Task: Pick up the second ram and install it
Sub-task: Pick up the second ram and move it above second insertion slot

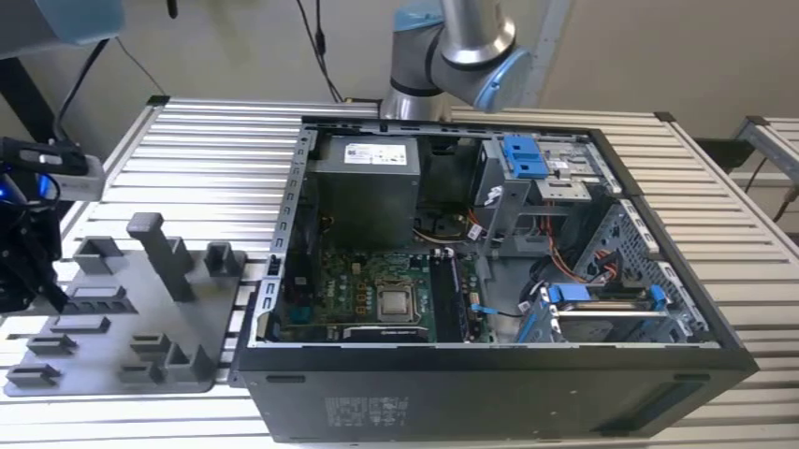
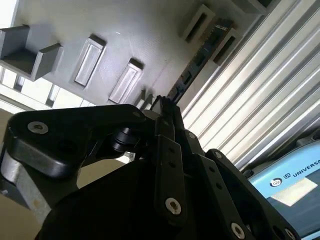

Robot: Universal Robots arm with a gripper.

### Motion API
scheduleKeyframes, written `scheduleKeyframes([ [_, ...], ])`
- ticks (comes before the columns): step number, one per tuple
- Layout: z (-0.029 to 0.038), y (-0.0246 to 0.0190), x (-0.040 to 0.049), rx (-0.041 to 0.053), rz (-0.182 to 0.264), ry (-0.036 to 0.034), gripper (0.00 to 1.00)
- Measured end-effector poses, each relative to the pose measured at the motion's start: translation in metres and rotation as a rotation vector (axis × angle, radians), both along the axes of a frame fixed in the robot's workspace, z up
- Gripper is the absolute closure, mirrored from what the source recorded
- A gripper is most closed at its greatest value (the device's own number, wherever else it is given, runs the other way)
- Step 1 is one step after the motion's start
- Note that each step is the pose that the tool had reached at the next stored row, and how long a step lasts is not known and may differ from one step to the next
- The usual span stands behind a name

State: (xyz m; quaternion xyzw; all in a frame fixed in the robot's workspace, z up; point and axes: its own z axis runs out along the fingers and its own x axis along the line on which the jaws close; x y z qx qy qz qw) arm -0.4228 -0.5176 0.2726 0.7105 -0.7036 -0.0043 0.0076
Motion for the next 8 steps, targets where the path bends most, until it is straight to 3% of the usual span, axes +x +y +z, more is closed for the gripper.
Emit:
scheduleKeyframes([
  [8, 0.0175, 0.0, 0.0, -0.0001, 0.0, 0.0, 0.86],
])
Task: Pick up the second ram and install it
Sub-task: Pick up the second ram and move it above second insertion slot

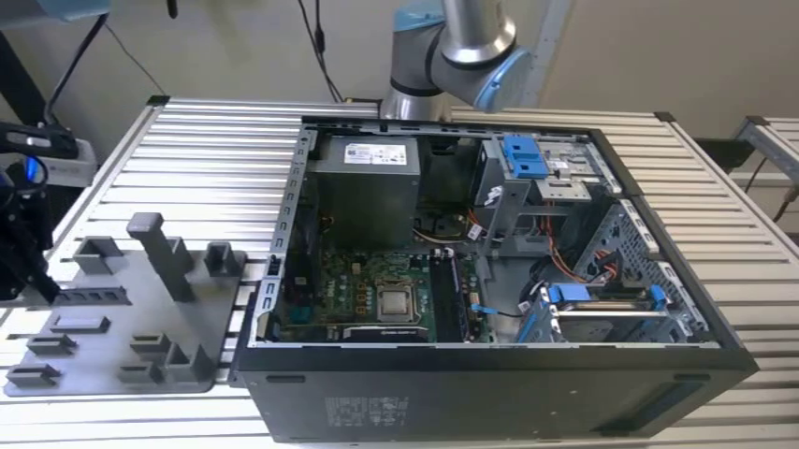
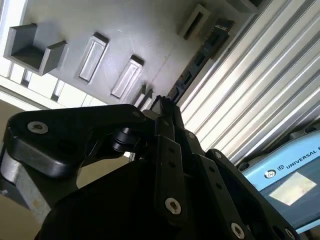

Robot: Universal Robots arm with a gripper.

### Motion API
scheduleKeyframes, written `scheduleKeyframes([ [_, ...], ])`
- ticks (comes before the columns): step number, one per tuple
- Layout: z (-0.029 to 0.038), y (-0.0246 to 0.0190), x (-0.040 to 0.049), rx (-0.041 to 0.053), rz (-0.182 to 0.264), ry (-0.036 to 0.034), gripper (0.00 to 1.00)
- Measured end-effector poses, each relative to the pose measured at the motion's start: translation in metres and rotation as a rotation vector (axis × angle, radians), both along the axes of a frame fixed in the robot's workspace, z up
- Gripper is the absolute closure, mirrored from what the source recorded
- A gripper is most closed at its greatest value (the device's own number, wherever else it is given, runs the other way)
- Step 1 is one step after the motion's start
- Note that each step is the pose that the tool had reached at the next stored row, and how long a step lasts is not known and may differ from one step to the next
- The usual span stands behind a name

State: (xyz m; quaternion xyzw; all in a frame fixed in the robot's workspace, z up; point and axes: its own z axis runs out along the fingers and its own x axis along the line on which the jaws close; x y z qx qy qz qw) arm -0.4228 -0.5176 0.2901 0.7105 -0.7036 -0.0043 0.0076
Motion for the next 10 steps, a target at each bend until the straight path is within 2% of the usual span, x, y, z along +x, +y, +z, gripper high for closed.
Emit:
scheduleKeyframes([
  [10, 0.0252, 0.0, -0.0003, 0.0, 0.0, 0.0, 0.86],
])
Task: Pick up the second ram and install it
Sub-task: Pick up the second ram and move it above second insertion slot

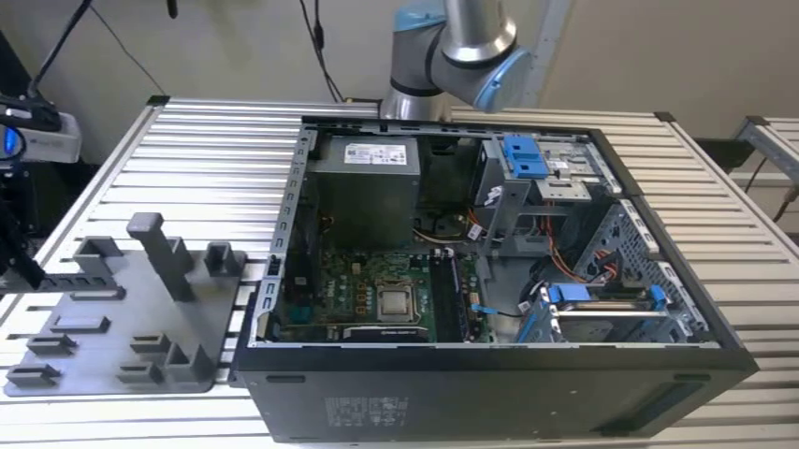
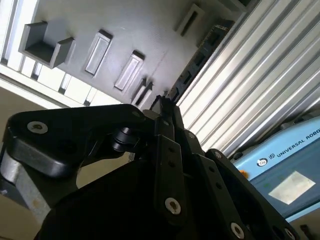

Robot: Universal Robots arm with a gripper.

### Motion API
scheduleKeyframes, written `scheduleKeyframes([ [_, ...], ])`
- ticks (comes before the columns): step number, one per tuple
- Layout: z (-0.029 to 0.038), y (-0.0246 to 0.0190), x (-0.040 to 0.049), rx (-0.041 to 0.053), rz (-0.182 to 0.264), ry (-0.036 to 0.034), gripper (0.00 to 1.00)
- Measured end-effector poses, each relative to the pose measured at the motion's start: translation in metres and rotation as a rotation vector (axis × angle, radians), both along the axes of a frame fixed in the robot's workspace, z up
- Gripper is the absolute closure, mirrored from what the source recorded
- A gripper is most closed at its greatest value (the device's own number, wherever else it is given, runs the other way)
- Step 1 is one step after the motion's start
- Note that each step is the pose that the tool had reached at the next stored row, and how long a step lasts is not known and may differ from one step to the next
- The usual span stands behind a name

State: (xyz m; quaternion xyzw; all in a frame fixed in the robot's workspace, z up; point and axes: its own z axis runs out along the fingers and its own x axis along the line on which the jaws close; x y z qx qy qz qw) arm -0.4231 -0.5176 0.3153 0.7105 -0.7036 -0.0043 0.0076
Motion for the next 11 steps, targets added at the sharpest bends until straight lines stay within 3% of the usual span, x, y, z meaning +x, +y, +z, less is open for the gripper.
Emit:
scheduleKeyframes([
  [11, 0.027, 0.0, -0.0003, 0.0001, 0.0, -0.0001, 0.86],
])
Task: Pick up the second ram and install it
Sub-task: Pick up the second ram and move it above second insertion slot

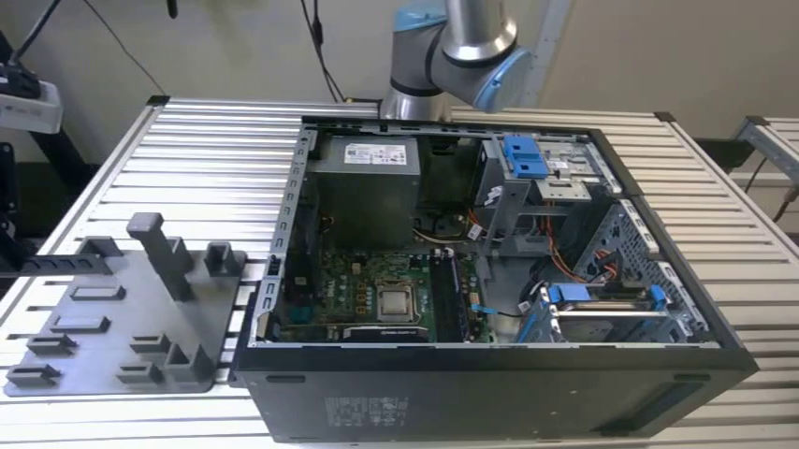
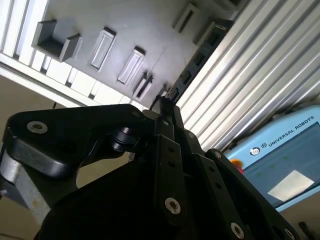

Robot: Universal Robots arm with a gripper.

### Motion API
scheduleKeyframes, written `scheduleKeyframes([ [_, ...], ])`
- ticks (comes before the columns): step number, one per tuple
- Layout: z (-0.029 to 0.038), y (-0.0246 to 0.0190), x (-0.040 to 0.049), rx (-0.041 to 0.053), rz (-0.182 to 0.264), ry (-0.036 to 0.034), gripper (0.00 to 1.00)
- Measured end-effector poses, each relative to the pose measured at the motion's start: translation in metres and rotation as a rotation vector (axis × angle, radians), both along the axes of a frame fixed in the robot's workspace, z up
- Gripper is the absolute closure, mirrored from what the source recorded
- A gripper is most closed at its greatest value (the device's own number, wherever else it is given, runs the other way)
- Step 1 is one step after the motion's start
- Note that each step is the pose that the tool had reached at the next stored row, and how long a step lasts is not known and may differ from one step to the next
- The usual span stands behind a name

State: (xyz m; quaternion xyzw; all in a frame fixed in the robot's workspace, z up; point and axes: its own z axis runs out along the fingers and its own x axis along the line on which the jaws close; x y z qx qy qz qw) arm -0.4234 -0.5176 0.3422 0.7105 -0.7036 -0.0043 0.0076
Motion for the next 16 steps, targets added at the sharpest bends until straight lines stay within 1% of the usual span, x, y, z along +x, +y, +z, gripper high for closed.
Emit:
scheduleKeyframes([
  [16, 0.0433, 0.0, -0.0006, 0.0, 0.0, 0.0, 0.86],
])
